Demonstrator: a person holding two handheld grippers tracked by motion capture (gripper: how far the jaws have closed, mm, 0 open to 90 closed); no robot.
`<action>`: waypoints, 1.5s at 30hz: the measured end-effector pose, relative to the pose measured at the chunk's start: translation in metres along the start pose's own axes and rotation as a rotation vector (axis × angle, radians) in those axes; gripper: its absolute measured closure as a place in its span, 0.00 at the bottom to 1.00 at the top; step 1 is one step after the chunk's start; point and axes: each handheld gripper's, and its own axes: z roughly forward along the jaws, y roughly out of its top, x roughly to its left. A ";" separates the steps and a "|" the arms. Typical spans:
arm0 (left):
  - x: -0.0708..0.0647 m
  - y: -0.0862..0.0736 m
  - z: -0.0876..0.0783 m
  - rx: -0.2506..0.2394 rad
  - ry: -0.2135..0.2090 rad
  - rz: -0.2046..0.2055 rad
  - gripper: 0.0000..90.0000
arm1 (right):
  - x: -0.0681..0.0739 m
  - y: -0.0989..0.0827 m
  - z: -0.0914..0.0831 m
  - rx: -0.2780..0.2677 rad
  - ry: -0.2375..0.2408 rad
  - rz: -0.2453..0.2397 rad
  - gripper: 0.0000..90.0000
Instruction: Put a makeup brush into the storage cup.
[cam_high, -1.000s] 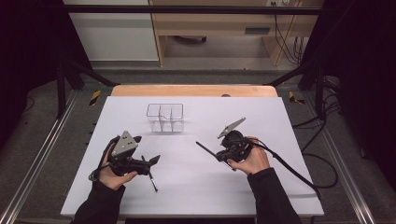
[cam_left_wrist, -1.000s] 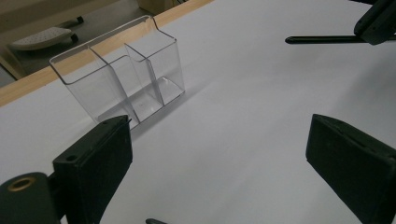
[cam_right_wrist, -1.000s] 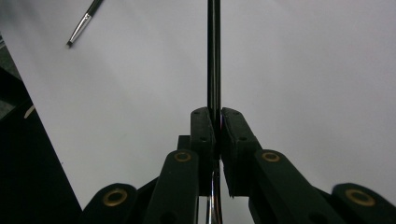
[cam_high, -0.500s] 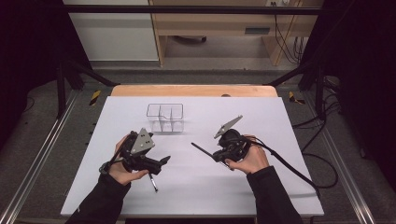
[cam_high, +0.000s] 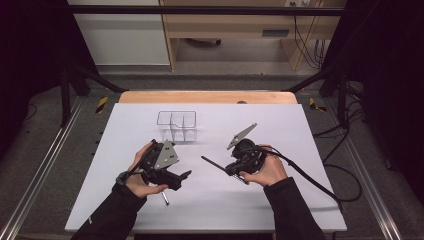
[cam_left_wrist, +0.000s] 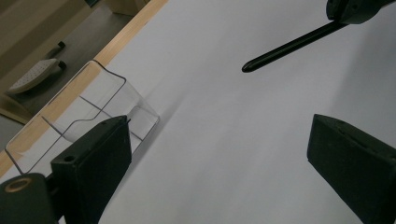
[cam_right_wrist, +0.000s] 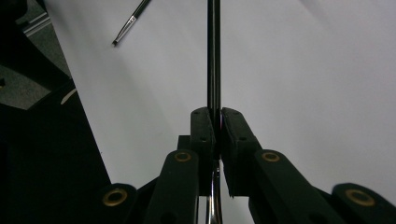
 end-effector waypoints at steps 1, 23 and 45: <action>-0.001 0.001 0.001 0.002 -0.002 0.006 0.06 | 0.000 0.000 0.000 -0.002 0.004 -0.002 0.94; -0.021 0.011 0.016 0.027 -0.034 0.153 0.10 | 0.006 0.011 0.012 0.042 0.051 -0.018 0.94; -0.041 0.013 0.025 0.034 -0.004 0.356 0.22 | 0.008 0.013 0.022 0.056 0.108 -0.030 0.94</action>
